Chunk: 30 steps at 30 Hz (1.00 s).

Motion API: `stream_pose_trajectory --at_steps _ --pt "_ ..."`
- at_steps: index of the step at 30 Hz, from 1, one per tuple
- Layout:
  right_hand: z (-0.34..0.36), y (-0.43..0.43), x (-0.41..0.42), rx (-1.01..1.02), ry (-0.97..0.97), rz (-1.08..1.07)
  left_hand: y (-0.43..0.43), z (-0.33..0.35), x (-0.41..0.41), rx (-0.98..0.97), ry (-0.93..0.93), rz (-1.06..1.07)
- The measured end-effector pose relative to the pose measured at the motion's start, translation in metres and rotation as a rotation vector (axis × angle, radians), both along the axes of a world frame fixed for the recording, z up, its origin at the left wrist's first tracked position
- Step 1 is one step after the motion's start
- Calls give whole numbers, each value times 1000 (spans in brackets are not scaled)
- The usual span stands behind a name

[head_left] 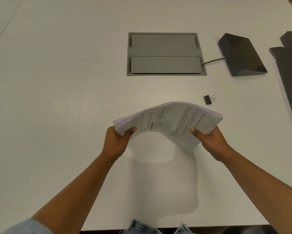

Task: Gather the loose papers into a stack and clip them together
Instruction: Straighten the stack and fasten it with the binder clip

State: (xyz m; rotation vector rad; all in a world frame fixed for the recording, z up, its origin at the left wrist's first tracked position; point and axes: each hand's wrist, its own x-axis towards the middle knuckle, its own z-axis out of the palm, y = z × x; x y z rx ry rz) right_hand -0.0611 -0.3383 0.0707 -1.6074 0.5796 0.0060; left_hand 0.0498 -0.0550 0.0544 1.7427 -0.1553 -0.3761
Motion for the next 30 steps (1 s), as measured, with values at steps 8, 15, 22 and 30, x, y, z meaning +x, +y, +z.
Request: stream_pose_trajectory --at_steps 8,15,22,30 --pt "20 14 -8 191 -60 -84 4 51 45 52 -51 -64" --pt "21 67 -16 494 -36 -305 5 63 54 24 61 335" --pt "10 100 -28 623 -5 -442 -12 58 57 -527 535 329" --pt "-38 70 -32 713 250 -499 -58 9 79 -326 451 231"
